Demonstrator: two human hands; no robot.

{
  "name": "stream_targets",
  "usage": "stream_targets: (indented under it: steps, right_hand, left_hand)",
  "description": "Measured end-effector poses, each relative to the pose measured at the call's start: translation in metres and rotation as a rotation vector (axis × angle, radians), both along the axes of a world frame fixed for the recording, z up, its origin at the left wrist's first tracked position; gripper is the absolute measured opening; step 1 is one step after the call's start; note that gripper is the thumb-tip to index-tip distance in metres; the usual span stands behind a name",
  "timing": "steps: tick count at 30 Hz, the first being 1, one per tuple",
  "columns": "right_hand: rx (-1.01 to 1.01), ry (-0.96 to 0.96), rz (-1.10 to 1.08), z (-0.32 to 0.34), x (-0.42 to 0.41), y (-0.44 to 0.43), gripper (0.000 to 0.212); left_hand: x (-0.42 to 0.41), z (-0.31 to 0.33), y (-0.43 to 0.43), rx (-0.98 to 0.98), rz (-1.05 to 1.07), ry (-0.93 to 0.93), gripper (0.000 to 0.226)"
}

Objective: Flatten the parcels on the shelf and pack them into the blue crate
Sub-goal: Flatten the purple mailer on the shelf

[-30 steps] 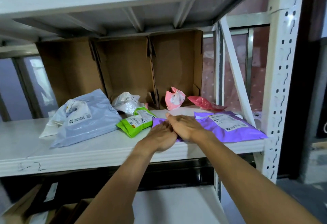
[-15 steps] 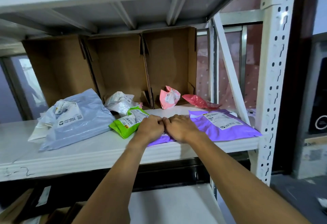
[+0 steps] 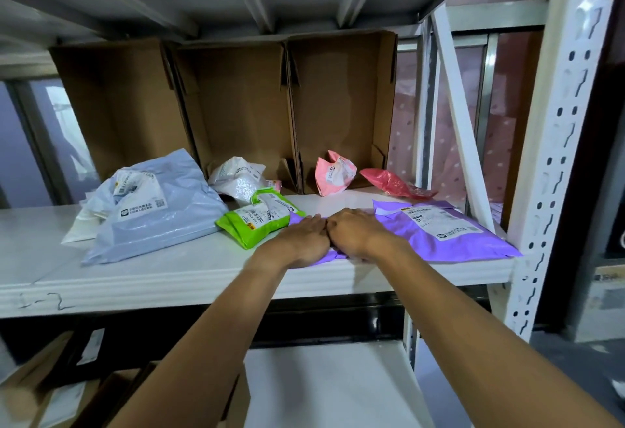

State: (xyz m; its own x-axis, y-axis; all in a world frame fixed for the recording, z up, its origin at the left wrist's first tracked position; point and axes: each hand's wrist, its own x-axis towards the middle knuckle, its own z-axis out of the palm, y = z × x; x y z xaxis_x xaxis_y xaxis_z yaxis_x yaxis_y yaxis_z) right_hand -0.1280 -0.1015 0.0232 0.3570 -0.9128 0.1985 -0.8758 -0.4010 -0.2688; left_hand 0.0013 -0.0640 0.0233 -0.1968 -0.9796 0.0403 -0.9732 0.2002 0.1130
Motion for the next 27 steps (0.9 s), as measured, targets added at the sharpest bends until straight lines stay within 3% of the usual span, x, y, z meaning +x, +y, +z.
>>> stream_targets:
  steps: [8, 12, 18, 21, 24, 27]
  right_hand:
    - [0.131, 0.106, 0.021, 0.009, 0.001, -0.009, 0.043]
    - [0.137, 0.055, 0.024, 0.012, 0.001, -0.009, 0.033]
    - [-0.048, 0.153, 0.042, 0.006, -0.002, 0.02, 0.035]
    - [-0.112, 0.173, 0.07, -0.003, -0.011, 0.036, 0.046]
    - [-0.125, 0.118, 0.104, -0.015, -0.018, 0.047, 0.069]
    - [-0.205, 0.151, 0.101, -0.026, -0.023, 0.063, 0.101]
  left_hand:
    - [0.0, -0.005, -0.007, 0.039, 0.093, 0.042, 0.059]
    - [0.002, -0.007, -0.01, 0.035, 0.121, 0.039, 0.06]
    - [0.0, -0.007, -0.005, 0.02, 0.067, -0.121, 0.062]
    - [0.002, -0.007, -0.005, 0.01, 0.064, -0.122, 0.062]
    - [0.004, -0.01, -0.01, 0.002, 0.069, -0.132, 0.076]
    - [0.002, -0.008, -0.006, -0.014, 0.052, -0.187, 0.06]
